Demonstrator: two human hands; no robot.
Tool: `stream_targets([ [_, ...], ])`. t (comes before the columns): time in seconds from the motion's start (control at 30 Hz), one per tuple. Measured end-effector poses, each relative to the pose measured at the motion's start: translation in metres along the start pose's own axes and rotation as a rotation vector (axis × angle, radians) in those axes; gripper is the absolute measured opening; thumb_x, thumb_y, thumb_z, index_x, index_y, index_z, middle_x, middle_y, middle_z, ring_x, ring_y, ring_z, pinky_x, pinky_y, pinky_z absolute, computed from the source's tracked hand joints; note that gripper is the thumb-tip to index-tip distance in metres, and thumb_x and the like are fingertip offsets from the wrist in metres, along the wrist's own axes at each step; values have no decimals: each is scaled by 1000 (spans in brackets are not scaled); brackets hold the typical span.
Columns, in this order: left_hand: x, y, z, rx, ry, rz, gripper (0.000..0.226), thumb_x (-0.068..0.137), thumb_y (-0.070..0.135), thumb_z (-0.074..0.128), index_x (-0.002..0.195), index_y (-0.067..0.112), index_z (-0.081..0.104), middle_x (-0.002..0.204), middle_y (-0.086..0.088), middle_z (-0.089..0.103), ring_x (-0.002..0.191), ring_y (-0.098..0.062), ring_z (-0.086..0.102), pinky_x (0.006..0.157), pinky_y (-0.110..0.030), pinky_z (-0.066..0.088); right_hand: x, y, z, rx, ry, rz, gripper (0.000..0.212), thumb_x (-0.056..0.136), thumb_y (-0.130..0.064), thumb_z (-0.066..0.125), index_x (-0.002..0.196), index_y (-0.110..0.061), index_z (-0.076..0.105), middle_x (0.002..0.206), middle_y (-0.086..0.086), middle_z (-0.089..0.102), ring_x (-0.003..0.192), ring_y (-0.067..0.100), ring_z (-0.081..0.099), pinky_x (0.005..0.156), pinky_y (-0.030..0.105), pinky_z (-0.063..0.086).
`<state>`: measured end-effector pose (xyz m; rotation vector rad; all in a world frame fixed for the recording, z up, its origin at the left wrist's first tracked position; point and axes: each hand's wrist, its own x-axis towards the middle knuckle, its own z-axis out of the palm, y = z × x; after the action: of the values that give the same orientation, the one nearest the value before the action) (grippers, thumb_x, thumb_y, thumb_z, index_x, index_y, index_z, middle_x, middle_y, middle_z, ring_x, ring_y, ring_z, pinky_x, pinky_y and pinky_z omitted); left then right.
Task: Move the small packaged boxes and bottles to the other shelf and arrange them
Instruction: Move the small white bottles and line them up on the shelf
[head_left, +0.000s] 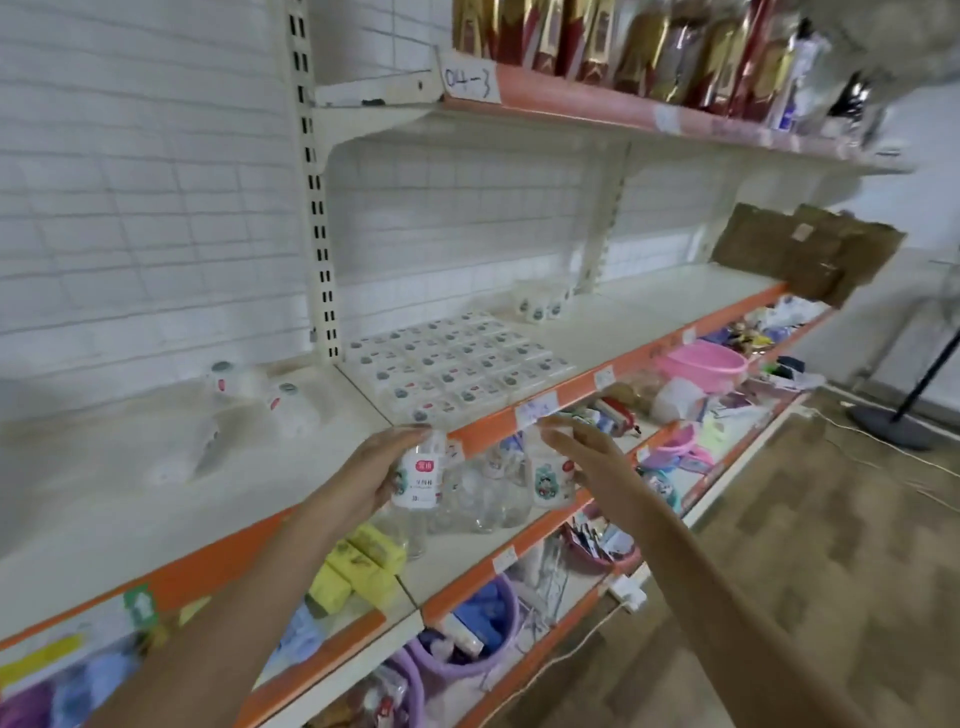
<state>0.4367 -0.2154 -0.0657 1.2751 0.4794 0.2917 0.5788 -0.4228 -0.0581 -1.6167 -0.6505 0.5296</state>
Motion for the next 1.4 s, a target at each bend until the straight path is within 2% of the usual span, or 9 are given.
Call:
stream_targets([
  [0.17,33,-8,77,65,-185,41,31,63,33,76,90,18,70,86,1,70,75,-13,57,62,-24,36,-23,9,-76,-31,169,3,28,84,-29,63,111,-22,59,101,2,67,87,16,66,67,28,52],
  [0.33,74,-22,159,45,-237,6,28,68,16,73,94,17,64,88,-1,68,80,-13,64,65,-21,46,-31,24,-160,-27,300,31,51,71,-41,65,115,-17,60,107,6,66,99,22,62,84,36,52],
  [0.57,133,-40,267,183,-168,55,22,80,10,65,100,18,61,96,4,63,90,-9,56,64,-21,38,-16,42,-275,-89,289,29,39,84,-30,63,117,-10,61,104,6,68,89,17,65,64,19,48],
  [0.7,162,-36,309,185,-138,79,35,78,14,67,112,13,60,95,-2,66,96,-21,59,70,-26,44,5,40,-322,-142,246,-16,38,84,-28,63,117,-10,61,98,1,69,86,12,65,64,19,48],
  [0.83,189,-32,332,199,-92,101,35,69,21,71,102,19,61,105,-9,65,104,-28,58,82,-33,45,40,40,-353,-152,174,-29,34,87,-24,63,118,-10,59,93,-7,65,82,2,62,62,14,50],
  [0.97,225,-24,342,292,-57,145,20,82,15,65,101,20,61,104,-4,64,95,-18,60,70,-21,48,90,39,-373,-188,114,-65,39,86,-27,63,121,-11,58,91,-9,66,78,-3,64,70,16,52],
  [1.1,280,-10,348,346,-46,153,24,84,18,64,107,17,59,107,-4,63,91,-14,60,72,-22,46,149,40,-384,-201,106,-114,26,88,-30,59,111,-20,62,105,6,65,97,17,64,84,30,54],
  [1.2,332,4,350,425,-52,200,30,84,19,65,112,14,57,106,-1,63,88,-6,59,64,-13,45,206,43,-392,-231,84,-147,36,85,-33,61,116,-14,61,111,3,63,97,13,62,86,34,54],
  [1.4,432,56,334,669,-10,268,52,63,39,77,108,20,58,120,-2,57,103,-16,57,88,-26,46,335,20,-417,-257,13,-135,29,83,-21,68,108,-8,61,104,8,64,88,18,65,78,34,58],
])
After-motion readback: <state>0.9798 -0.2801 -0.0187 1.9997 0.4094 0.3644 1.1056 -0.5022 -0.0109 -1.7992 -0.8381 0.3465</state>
